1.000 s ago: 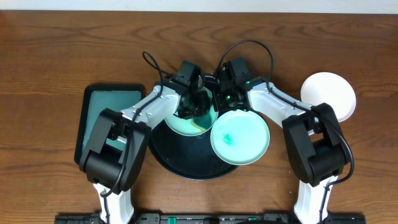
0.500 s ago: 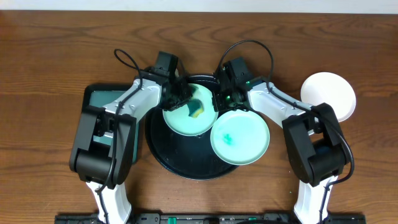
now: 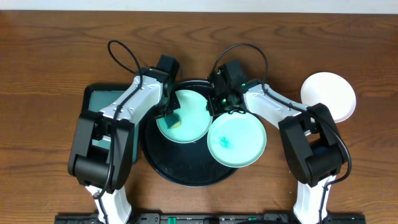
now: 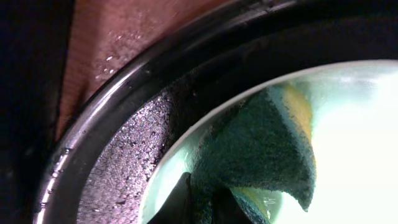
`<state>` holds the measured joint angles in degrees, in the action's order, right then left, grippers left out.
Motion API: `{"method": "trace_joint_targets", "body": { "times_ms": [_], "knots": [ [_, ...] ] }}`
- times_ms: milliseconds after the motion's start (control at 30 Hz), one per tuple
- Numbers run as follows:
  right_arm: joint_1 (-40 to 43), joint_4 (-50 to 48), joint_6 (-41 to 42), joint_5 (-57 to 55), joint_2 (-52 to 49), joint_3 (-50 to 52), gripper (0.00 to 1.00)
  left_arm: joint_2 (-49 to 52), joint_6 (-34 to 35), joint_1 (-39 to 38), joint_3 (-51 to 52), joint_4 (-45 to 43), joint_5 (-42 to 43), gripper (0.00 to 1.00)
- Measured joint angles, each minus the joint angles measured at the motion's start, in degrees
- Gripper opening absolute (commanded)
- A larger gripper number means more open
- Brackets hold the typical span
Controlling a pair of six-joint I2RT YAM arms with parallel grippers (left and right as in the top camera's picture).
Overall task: Clean dirty plates on tray and stack at the side
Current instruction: 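Scrub the green plate's smear with the sponge in the left gripper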
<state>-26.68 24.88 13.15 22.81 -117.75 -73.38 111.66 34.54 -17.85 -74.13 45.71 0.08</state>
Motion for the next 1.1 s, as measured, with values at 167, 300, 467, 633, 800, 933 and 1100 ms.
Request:
{"method": "trace_joint_targets", "body": {
  "times_ms": [167, 300, 467, 633, 800, 933, 1100],
  "knots": [
    [-0.02, 0.07, -0.09, 0.31, 0.00, 0.04, 0.01, 0.02, -7.41, -0.68, 0.00, 1.57, 2.43, 0.07],
    [-0.02, 0.66, -0.72, 0.61, 0.00, 0.07, 0.01, 0.09, -13.66, -2.21, 0.22, 5.53, 6.25, 0.07],
    [0.00, 0.87, -2.36, 1.01, 0.02, 0.07, 0.01, 0.46, -20.39, -5.42, 0.90, 9.05, 10.67, 0.07],
    [0.11, 1.05, -3.37, 1.20, 0.04, 0.07, 0.01, 0.48, -23.47, -6.27, 1.29, 7.96, 15.19, 0.07],
    [0.11, 1.07, -3.43, 1.20, 0.04, 0.07, 0.01, 0.63, -24.52, -6.34, 2.08, 4.20, 22.84, 0.07],
    [0.11, 1.09, -3.58, 1.18, 0.04, 0.07, 0.01, 1.07, -24.41, -6.45, 2.80, 0.37, 29.29, 0.07],
    [0.11, 1.18, -3.61, 1.18, 0.04, 0.07, 0.01, 1.62, -22.62, -7.04, 3.43, -4.79, 34.56, 0.07]
  ]
}}
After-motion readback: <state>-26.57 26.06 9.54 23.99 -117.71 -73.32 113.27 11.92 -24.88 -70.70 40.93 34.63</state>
